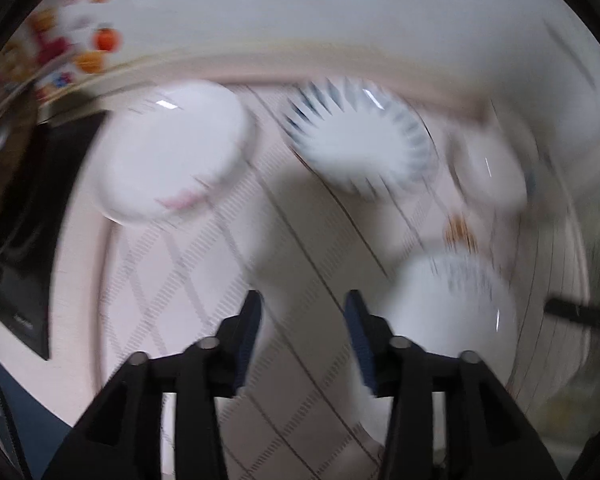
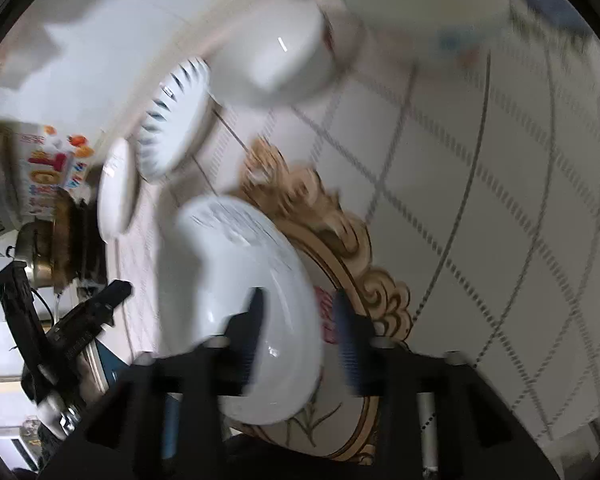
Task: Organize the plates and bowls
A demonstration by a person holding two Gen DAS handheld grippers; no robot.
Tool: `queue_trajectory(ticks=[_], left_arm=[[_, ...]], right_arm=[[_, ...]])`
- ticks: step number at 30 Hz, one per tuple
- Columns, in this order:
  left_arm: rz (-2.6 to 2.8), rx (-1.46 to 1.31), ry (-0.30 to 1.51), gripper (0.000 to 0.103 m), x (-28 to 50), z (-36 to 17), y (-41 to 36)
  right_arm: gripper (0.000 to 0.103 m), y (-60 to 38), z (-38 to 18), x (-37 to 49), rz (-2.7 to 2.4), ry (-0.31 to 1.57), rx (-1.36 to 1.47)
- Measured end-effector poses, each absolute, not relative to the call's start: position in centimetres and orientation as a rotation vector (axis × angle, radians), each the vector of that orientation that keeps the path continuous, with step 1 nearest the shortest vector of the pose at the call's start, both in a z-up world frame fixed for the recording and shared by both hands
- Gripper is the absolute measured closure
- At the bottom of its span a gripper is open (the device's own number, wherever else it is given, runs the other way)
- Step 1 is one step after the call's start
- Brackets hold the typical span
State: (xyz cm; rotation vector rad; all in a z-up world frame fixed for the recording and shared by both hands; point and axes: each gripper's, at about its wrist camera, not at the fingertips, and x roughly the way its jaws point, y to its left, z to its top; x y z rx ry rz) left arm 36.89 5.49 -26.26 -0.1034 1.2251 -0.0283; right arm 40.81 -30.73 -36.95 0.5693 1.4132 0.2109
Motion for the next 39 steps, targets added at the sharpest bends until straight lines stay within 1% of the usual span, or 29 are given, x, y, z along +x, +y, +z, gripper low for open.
queue_trajectory(ticks=[1,2,4,8,12,17,19,21,24,29,33,34,35,36,37,39], left_arm=[[0.004,-0.137,1.2,0.048,37.6,-25.3,7.4],[0.027,-0.154,1.181,0.045,38.2,-24.7,8.6],[0.091,-0.177,1.15,0.045,40.4,-24.0,11.8],[0.181,-0.214,1.144,0.045,43.8,-25.0,17.9],[0.218,-0.208,1.185,0.045,47.4,-27.6,23.0],[0.209,-0.177,1.252,0.045,50.6,-30.9,25.8],[0.195,-0.168,1.274,0.045,51.3,-32.1,26.5],[0.183,-0.158,1.291,0.045,52.3,-33.1,26.9],[0.149,-0.129,1.304,0.045,53.2,-34.0,26.5],[0.12,-0.094,1.31,0.045,54.3,-34.8,26.1],[0.099,-0.074,1.323,0.045,54.3,-35.2,25.9],[0.096,-0.069,1.321,0.047,54.3,-35.3,25.8],[0.09,-0.064,1.319,0.055,54.3,-35.4,25.7],[0.084,-0.065,1.324,0.061,54.3,-35.6,25.7],[0.075,-0.067,1.334,0.072,54.3,-35.8,25.6],[0.077,-0.055,1.335,0.073,54.1,-35.9,25.3]], right_arm=[[0.044,-30.4,-36.0,41.2,0.215,1.398,0.566],[0.044,-29.6,-34.8,41.9,0.242,1.382,0.573],[0.044,-27.3,-33.5,43.7,0.319,1.373,0.602],[0.044,-18.8,-32.1,48.2,0.473,1.349,0.597],[0.044,-11.2,-33.2,53.1,0.527,1.353,0.615],[0.045,-5.1,-35.8,59.0,0.481,1.37,0.643],[0.049,-3.8,-36.9,60.6,0.458,1.376,0.643],[0.055,-2.6,-37.9,62.0,0.428,1.39,0.619],[0.061,-1.9,-39.3,63.5,0.392,1.409,0.602],[0.075,-1.5,-41.2,64.9,0.373,1.439,0.592],[0.083,-1.1,-42.2,65.5,0.366,1.45,0.589],[0.084,-1.0,-42.4,65.5,0.367,1.451,0.588],[0.085,-0.6,-42.5,65.7,0.365,1.453,0.587],[0.085,-0.4,-42.6,65.7,0.363,1.453,0.583],[0.085,-0.3,-42.7,65.8,0.361,1.454,0.577],[0.086,0.0,-42.8,65.9,0.356,1.452,0.564]])
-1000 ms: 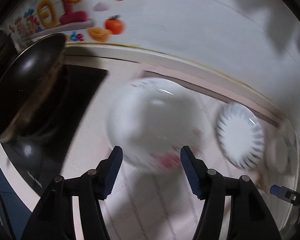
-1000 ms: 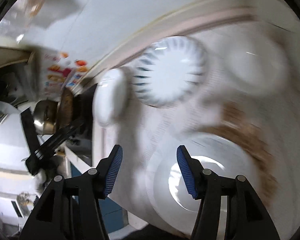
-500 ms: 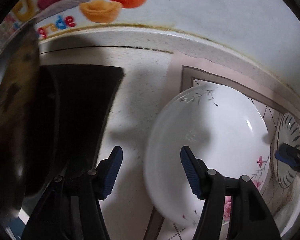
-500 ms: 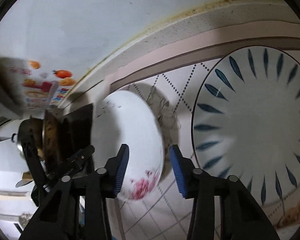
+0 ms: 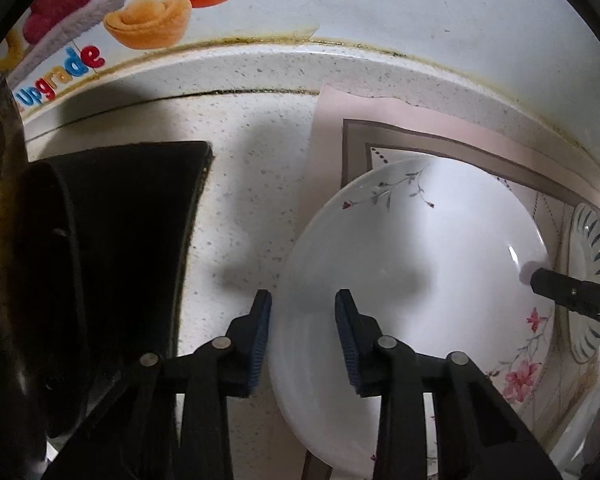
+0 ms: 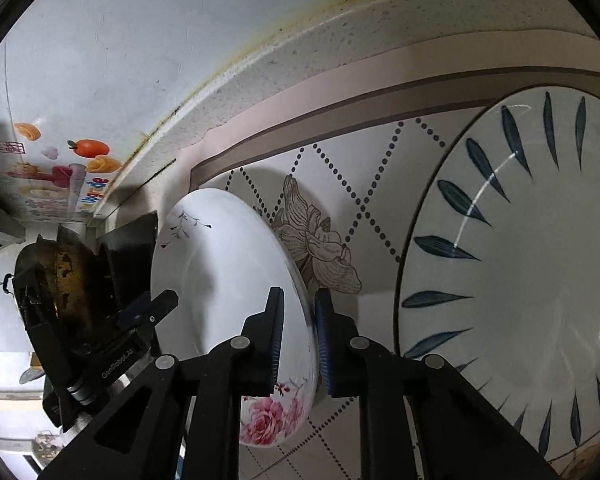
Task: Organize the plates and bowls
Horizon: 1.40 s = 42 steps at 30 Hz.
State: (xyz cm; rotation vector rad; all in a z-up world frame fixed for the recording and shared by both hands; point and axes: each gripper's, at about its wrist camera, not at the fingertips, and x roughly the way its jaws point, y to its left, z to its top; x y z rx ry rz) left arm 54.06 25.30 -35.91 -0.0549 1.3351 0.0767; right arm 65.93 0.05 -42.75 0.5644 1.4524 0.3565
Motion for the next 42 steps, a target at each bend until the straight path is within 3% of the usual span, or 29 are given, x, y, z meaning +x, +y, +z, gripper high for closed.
queue_trajectory(ticks=[4,24,42], left_arm=[[0.081,-0.06,1.334,0.077,54.9,-36.2,25.7],[0.024,-0.11,1.322,0.077,50.4,-32.8,22.8],[-0.145,-0.066,1.279,0.077,43.7,-26.5,9.4]], right_arm=[[0.086,0.0,-42.6,65.9,0.357,1.45,0.556],[0.086,-2.6,-40.1,64.1,0.349,1.461,0.544],[0.086,-15.4,-34.0,53.2,0.327,1.482,0.559]])
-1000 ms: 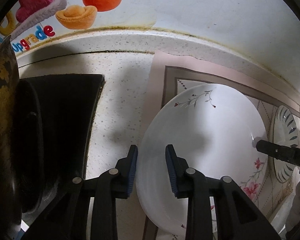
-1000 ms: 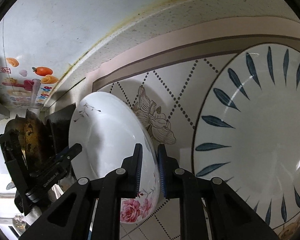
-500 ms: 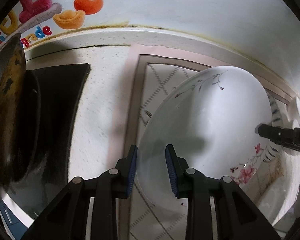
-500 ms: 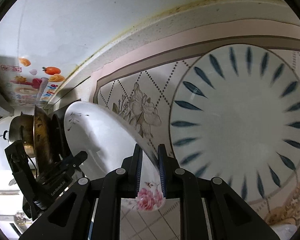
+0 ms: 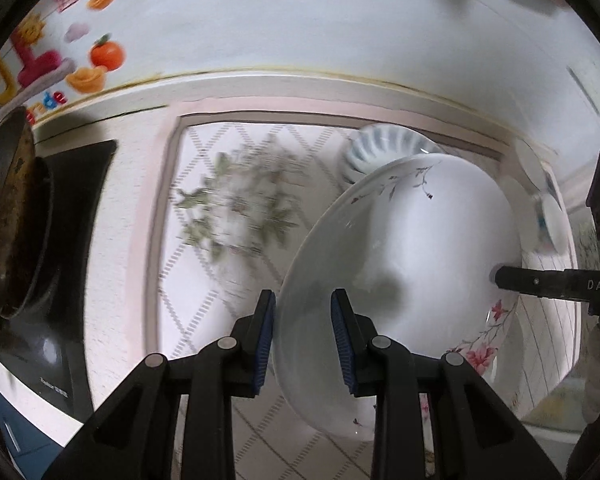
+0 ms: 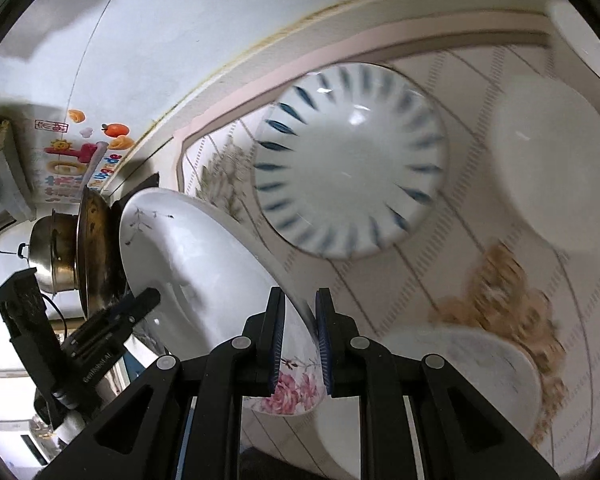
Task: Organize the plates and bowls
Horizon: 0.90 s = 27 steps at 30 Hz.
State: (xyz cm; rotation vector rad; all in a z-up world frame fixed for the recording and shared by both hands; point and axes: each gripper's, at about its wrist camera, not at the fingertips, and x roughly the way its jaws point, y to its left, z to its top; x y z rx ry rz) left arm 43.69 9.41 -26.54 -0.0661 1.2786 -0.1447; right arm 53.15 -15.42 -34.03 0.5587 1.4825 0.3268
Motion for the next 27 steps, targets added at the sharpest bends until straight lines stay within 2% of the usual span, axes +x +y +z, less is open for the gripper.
queue_trajectory(ticks=[14,27], left_arm=[[-0.255,0.028,1.333,0.077,38.3,-28.3,-1.8],[-0.248,0.123,1.394,0.077,38.1,-31.7,-4.5]], right_arm=[[0.086,-28.2,-35.9,42.5,0.225,1.547,0.602],[0.086,-32.0,-40.1,40.1,0.184,1.581,0.645]])
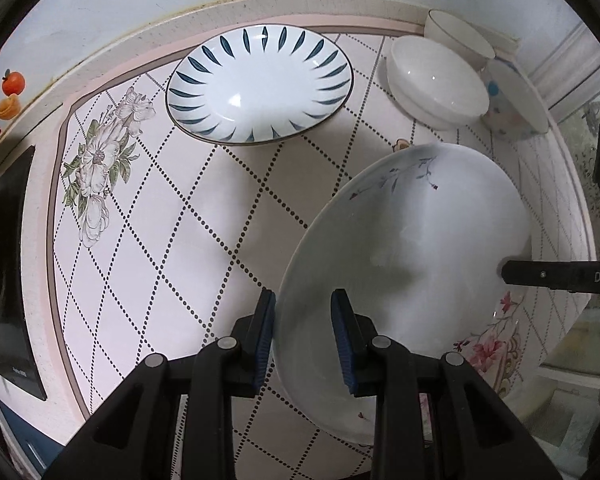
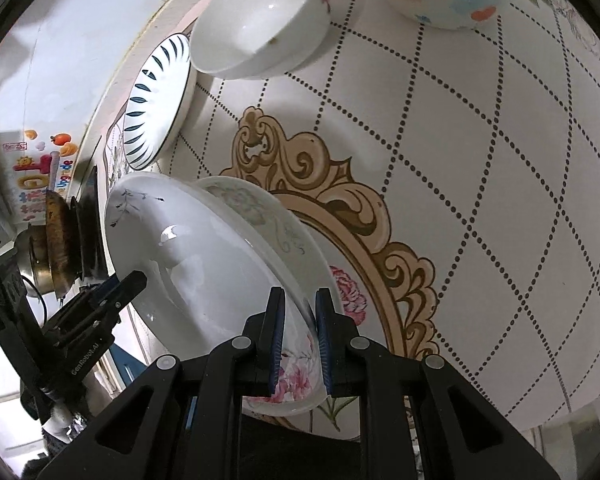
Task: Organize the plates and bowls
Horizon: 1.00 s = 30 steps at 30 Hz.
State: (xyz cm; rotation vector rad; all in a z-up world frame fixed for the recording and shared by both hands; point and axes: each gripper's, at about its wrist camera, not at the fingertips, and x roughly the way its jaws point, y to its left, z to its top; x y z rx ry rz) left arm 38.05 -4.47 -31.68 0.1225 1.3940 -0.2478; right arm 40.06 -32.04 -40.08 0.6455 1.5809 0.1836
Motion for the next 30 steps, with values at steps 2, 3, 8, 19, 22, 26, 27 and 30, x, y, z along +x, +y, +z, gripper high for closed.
queue_trajectory(ticks=[2,3,8,19,22,26,27,30], left_arm=[[-0.242,0.125,1.402,0.077,38.2,-31.9,-4.5],[-0.24,0.123,1.406,0.077,38.3,-31.9,-4.4],[-0.23,0.135,1.421,0.077,38.3,-32.5,-4.5],[-0.21,0.167,1.456,0.077,38.1,-34.1,-4.4],[-0.212,0.186,1.451,0.077,38.0,-34.2,-4.6],[-0.215,0.208,1.451,0.077,37.9,-34.3,-5.6],[-0.215,0.215,1.455,0.077,37.7,-34.5,-5.8],[-0.22,0.231,1.468,0.077,37.6,-34.9,-6.1]], right_arm=[[0.086,-32.0,-40.4,40.1,0.184,1.584,0.646],[0.086,-31.7,-40.4,40.2,0.184,1.585,0.643],[0.086,-30.7,-40.6,40.7,0.188,1.589,0.637],[0.086,-29.1,-40.7,41.2,0.184,1.606,0.577],[0.086,-28.6,-40.8,41.3,0.182,1.61,0.555],[0.086,-27.5,-40.4,41.5,0.175,1.617,0.488],[0.086,-27.2,-40.3,41.5,0.172,1.62,0.476],[0.083,-26.4,-39.9,41.6,0.165,1.634,0.429]])
